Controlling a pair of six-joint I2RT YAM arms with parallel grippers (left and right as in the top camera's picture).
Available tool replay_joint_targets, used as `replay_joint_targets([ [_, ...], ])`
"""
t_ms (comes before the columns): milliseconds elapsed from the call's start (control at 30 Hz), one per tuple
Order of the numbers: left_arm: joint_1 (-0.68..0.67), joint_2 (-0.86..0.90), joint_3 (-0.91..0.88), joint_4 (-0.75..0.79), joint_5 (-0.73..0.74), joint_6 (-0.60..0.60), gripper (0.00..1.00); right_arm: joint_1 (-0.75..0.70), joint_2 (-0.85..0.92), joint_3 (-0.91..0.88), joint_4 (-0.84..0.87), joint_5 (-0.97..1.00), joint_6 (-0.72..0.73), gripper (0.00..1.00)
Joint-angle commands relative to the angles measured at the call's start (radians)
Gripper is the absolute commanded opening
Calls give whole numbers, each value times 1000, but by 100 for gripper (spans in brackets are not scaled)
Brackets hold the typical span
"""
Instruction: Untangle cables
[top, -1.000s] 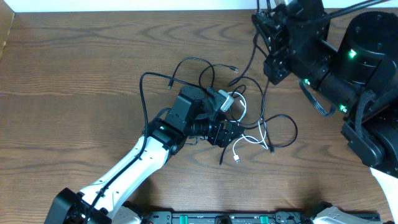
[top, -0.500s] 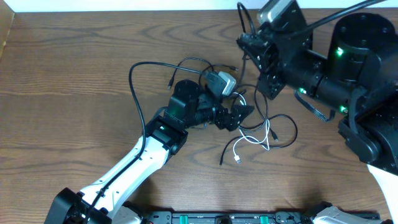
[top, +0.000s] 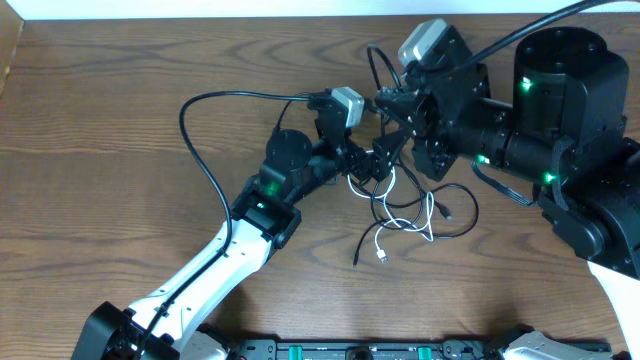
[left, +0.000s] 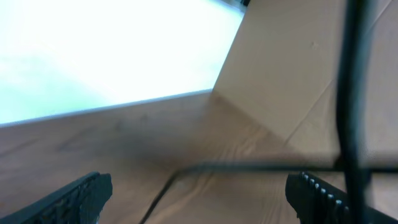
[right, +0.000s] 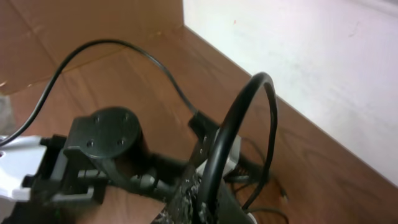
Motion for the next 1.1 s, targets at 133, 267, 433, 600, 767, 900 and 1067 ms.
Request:
replay_joint_targets([
  [133, 0, -1, 7, 115, -60, -93, 81, 6, 0, 7, -51, -42, -23, 1],
  [267, 0, -1, 7, 119, -70, -101, 19, 6, 0, 7, -54, -35, -27, 1],
  [433, 0, -1, 7, 111, -105, -127, 8, 5, 0, 7, -55, 80, -29, 1],
  [600, 0, -2, 7, 111, -103, -134, 7, -24, 0, 7, -59, 167, -14, 7],
  [767, 0, -7, 7, 110, -40, -137, 7, -81, 0, 7, -53, 468, 158, 99],
  [900, 0, -22, 7, 110, -9, -138, 8, -179, 4, 7, -55, 623, 252, 99],
  [1067, 2, -70, 7, 114, -5, -181, 7, -343, 30, 7, -97, 489, 185, 99],
])
